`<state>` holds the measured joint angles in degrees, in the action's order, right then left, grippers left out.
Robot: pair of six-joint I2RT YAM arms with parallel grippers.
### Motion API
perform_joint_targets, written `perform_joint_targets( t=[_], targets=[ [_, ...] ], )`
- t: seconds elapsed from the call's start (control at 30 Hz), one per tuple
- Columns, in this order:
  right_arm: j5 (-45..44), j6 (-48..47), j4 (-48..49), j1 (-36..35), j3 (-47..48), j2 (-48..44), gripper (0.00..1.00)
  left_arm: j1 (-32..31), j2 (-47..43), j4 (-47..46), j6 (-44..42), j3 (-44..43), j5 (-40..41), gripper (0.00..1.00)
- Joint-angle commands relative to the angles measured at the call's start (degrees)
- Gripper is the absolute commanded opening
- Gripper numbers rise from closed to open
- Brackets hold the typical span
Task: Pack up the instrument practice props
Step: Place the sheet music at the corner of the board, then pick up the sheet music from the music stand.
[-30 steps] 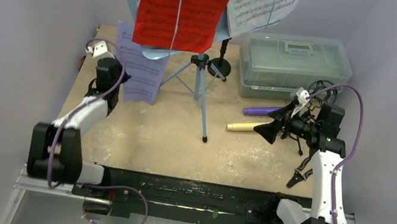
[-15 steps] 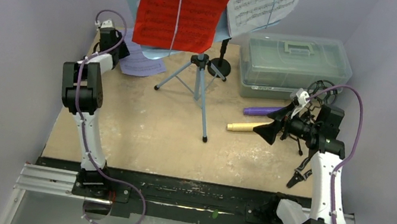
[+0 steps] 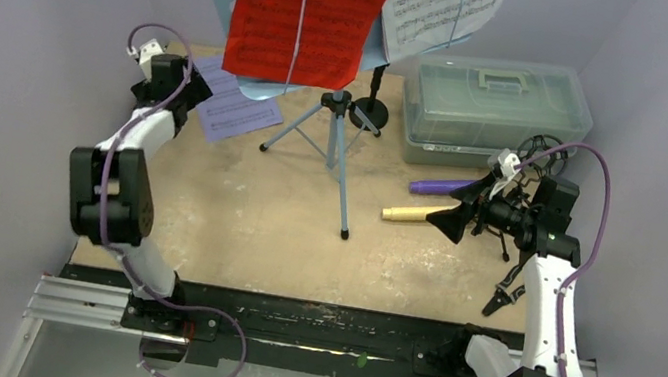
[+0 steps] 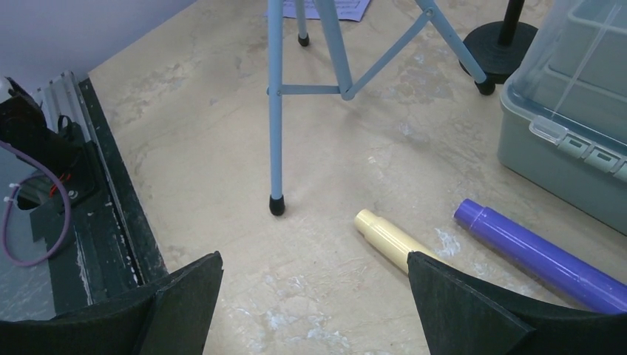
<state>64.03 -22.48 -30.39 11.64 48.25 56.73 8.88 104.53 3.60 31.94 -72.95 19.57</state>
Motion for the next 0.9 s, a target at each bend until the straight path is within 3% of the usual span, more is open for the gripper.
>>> perform_joint_targets(
  t=[0.0, 0.2, 0.37, 0.6, 0.7, 0.87],
  targets=[
    [-0.22, -2.42, -0.12, 0.14, -0.26, -0.65, 0.99, -0.41, -17.52, -14.21, 1.25, 12.23, -18.76, 1.0],
    [-0.65, -5.25, -1.71, 0.14, 0.09, -0.3, 0.99, -0.4, -36.61, -14.01, 0.03, 23.8, -26.79, 0.97],
    [-1.23, -7.41, -3.06, 0.14, 0.33, -0.22, 0.99, -1.08, -48.55, -7.82, -1.07, 25.0, -30.16, 0.96],
    [-2.26, -9.53, -4.68, 0.15, 0.44, -0.26, 0.99, -2.88, -56.0, 6.61, 2.62, 12.44, -34.53, 0.96],
    [-2.5, -9.53, -4.68, 0.15, 0.45, -0.22, 0.99, -3.21, -56.98, 7.67, 3.27, 7.61, -38.49, 0.86],
    [-2.51, -9.6, -4.63, 0.21, 0.45, 0.0, 0.99, -3.3, -56.81, 11.89, 4.63, 0.13, -38.24, 0.85]
  ],
)
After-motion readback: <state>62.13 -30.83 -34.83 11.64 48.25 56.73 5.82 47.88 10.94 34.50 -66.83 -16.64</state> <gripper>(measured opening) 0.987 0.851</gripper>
